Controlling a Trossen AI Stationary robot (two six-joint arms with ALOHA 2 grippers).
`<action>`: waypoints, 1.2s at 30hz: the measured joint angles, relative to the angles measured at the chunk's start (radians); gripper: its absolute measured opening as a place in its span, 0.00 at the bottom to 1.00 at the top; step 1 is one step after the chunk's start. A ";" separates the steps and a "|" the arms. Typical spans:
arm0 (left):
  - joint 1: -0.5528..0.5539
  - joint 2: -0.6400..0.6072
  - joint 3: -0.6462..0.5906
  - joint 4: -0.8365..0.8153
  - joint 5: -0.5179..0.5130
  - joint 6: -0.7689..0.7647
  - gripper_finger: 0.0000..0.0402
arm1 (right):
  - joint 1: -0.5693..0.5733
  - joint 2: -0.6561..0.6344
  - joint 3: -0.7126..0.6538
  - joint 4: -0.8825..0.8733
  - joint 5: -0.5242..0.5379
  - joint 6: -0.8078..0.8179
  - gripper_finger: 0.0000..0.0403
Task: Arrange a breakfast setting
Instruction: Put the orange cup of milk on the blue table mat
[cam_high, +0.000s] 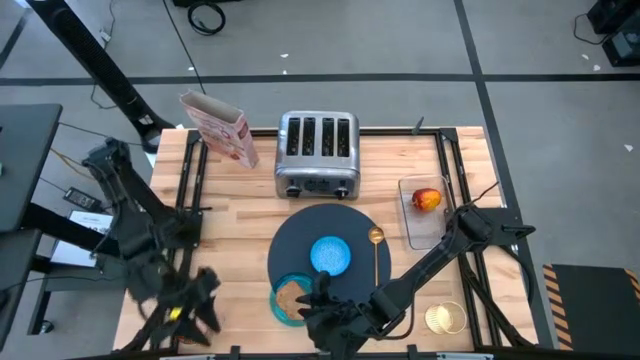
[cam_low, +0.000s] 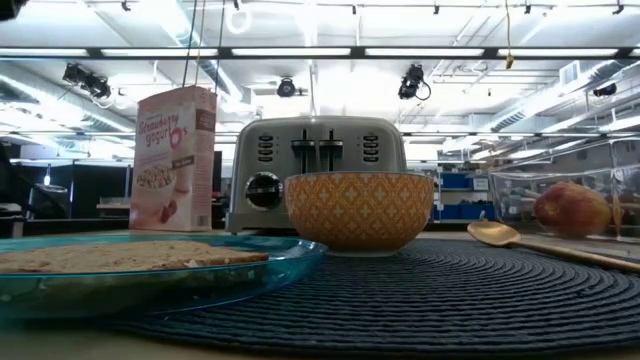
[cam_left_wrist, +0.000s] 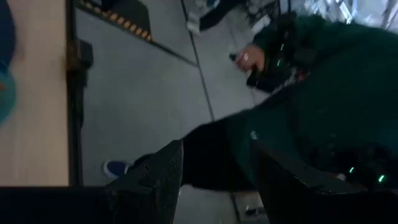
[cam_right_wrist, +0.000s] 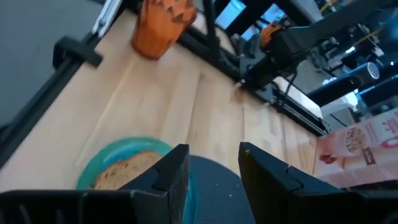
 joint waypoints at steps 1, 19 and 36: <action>-0.016 0.029 0.033 -0.022 -0.003 -0.006 0.48 | 0.000 -0.007 0.000 0.002 0.000 0.018 0.36; -0.145 0.409 0.489 -0.631 0.021 -0.404 0.48 | 0.033 -0.039 0.001 0.006 -0.083 0.546 0.50; -0.174 0.608 0.625 -0.999 0.038 -0.469 0.41 | 0.002 -0.079 -0.001 -0.018 -0.090 0.432 0.62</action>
